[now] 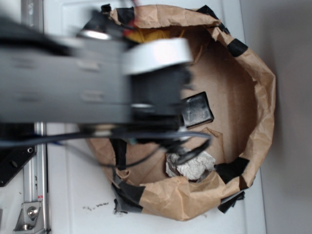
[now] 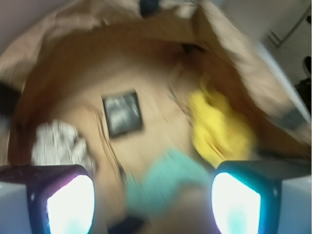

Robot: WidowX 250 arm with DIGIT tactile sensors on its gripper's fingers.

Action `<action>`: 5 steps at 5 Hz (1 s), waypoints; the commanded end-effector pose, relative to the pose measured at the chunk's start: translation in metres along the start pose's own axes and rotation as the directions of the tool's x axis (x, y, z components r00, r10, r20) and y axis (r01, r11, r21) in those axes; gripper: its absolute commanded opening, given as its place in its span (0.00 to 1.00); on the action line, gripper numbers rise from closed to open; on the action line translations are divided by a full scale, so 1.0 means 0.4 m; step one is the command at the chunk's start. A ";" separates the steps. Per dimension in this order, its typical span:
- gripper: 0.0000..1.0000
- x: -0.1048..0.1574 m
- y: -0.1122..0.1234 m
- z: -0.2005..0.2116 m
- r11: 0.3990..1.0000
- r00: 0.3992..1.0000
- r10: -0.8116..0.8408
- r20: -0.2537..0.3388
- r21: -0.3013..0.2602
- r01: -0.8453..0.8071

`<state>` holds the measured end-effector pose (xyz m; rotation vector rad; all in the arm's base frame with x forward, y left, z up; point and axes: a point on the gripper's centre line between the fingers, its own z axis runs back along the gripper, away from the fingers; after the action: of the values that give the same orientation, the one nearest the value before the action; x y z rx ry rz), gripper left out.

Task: Grab the black box.

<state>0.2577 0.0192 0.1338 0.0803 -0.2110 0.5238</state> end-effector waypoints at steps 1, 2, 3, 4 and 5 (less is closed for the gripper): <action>1.00 0.146 -0.052 -0.209 0.996 0.997 -0.070 0.023 0.047 0.069; 1.00 0.114 -0.040 -0.313 0.989 0.988 -0.134 -0.071 0.059 0.139; 1.00 -0.015 -0.053 -0.356 0.968 0.950 -0.251 -0.184 -0.034 0.249; 1.00 -0.070 -0.053 -0.339 0.961 0.939 -0.278 -0.200 -0.070 0.269; 0.00 -0.077 -0.037 -0.291 0.964 0.950 -0.262 -0.170 -0.092 0.250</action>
<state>0.2628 0.0115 0.0100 0.0005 -0.0311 0.3130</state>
